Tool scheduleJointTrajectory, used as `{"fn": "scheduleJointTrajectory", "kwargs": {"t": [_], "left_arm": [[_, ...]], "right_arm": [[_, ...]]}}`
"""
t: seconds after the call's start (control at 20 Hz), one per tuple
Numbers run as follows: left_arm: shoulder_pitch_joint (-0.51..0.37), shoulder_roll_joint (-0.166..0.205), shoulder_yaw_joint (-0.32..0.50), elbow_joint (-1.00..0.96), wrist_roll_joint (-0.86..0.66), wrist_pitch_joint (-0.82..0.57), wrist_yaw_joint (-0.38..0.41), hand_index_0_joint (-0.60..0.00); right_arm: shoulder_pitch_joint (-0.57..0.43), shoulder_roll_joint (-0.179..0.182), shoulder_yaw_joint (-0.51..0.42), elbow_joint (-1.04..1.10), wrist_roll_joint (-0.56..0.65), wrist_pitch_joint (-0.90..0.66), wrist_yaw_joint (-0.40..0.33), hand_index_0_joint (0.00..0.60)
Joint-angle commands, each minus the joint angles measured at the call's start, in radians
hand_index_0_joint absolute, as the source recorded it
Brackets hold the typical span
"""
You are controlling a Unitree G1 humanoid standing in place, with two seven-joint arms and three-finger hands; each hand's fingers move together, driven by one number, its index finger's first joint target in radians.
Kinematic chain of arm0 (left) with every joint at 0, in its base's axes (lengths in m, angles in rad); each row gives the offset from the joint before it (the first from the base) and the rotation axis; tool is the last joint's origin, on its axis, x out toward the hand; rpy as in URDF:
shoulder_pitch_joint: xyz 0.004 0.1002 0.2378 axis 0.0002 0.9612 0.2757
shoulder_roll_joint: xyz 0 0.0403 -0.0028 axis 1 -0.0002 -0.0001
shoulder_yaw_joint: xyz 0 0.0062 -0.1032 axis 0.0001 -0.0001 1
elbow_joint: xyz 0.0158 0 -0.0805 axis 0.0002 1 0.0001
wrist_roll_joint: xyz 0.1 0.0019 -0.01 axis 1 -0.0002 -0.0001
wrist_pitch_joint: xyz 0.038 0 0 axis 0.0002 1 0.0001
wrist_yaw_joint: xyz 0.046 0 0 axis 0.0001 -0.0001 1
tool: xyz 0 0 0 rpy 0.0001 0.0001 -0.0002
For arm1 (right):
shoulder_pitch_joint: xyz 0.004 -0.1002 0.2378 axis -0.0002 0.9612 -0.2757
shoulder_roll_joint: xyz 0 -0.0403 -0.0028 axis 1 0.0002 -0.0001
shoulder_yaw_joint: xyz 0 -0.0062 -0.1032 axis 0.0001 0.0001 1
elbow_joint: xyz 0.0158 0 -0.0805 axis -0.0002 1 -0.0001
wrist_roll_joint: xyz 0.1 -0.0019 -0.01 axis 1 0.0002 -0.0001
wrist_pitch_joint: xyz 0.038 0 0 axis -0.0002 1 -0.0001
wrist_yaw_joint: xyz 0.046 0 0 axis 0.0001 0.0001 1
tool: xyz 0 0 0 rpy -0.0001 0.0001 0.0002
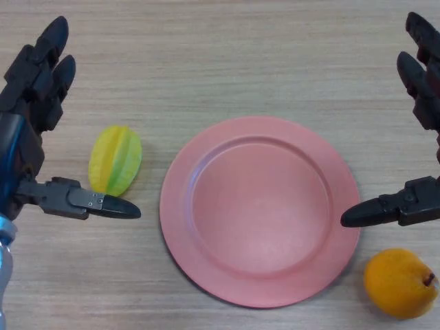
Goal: Pick up the yellow starfruit and place it on the plate
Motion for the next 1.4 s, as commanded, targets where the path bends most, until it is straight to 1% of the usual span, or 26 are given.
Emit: {"fn": "scheduleJointTrajectory", "kwargs": {"t": [0.05, 0.1, 0.2, 0.3, 0.4, 0.45, 0.5, 0.55, 0.6, 0.65, 0.7, 0.75, 0.8, 0.9, 1.0, 1.05, 1.1, 1.15, 1.4], "left_arm": [[-0.024, 0.04, 0.065, -0.061, -0.031, -0.087, 0.033, 0.0], [-0.023, 0.04, 0.061, -0.063, -0.023, -0.084, 0.03, 0.0], [-0.027, 0.038, 0.051, -0.067, -0.002, -0.074, 0.02, 0.0], [-0.013, 0.024, 0.041, -0.065, 0.007, -0.084, 0.02, 0.0], [-0.018, 0.027, 0.048, -0.057, 0.005, -0.078, 0.019, 0.0], [-0.029, 0.038, 0.06, -0.032, 0.018, -0.089, 0.024, 0.0], [-0.037, 0.04, 0.062, -0.012, 0.032, -0.11, 0.035, 0.0], [-0.065, 0.053, 0.06, 0.053, 0.082, -0.186, 0.07, 0.0], [-0.073, 0.058, 0.059, 0.082, 0.101, -0.215, 0.082, 0.0], [-0.098, 0.074, 0.058, 0.137, 0.142, -0.233, 0.115, 0.0], [-0.107, 0.078, 0.052, 0.169, 0.175, -0.257, 0.136, 0.0], [-0.122, 0.089, 0.034, 0.211, 0.214, -0.231, 0.137, 0.0], [-0.126, 0.092, 0.023, 0.231, 0.238, -0.23, 0.132, 0.0], [-0.14, 0.085, 0.0, 0.303, 0.29, -0.241, 0.147, 0.0], [-0.182, 0.089, -0.021, 0.405, 0.324, -0.228, 0.168, 0.0], [-0.212, 0.094, -0.037, 0.501, 0.371, -0.286, 0.199, 0.0], [-0.226, 0.095, -0.04, 0.534, 0.378, -0.301, 0.208, 0.0], [-0.255, 0.092, -0.061, 0.617, 0.395, -0.351, 0.234, 0.0], [-0.305, 0.069, -0.105, 0.75, 0.418, -0.385, 0.224, 0.0]], "right_arm": [[-0.017, -0.014, -0.053, -0.076, 0.032, -0.073, -0.015, 0.0], [-0.016, -0.013, -0.059, -0.087, 0.048, -0.057, -0.017, 0.0], [-0.018, -0.019, -0.06, -0.081, 0.034, -0.07, -0.028, 0.0], [-0.005, -0.016, -0.063, -0.088, 0.043, -0.066, -0.026, 0.0], [-0.008, -0.019, -0.063, -0.086, 0.034, -0.071, -0.025, 0.0], [-0.01, -0.019, -0.063, -0.091, 0.031, -0.068, -0.021, 0.0], [-0.011, -0.019, -0.064, -0.092, 0.033, -0.066, -0.021, 0.0], [-0.009, -0.019, -0.063, -0.089, 0.027, -0.078, -0.02, 0.0], [-0.007, -0.019, -0.065, -0.091, 0.027, -0.08, -0.019, 0.0], [-0.004, -0.018, -0.064, -0.093, 0.026, -0.076, -0.018, 0.0], [0.001, -0.017, -0.063, -0.096, 0.026, -0.072, -0.015, 0.0], [0.004, -0.016, -0.065, -0.097, 0.027, -0.071, -0.011, 0.0], [0.001, -0.015, -0.068, -0.098, 0.031, -0.068, -0.012, 0.0], [0.009, -0.012, -0.068, -0.105, 0.044, -0.068, -0.019, 0.0], [0.023, -0.009, -0.07, -0.109, 0.05, -0.073, -0.015, 0.0], [0.022, -0.01, -0.075, -0.108, 0.05, -0.076, -0.018, 0.0], [0.02, -0.01, -0.078, -0.11, 0.055, -0.07, -0.02, 0.0], [0.024, -0.009, -0.083, -0.114, 0.062, -0.069, -0.025, 0.0], [0.03, -0.013, -0.092, -0.113, 0.067, -0.087, -0.03, 0.0]]}}
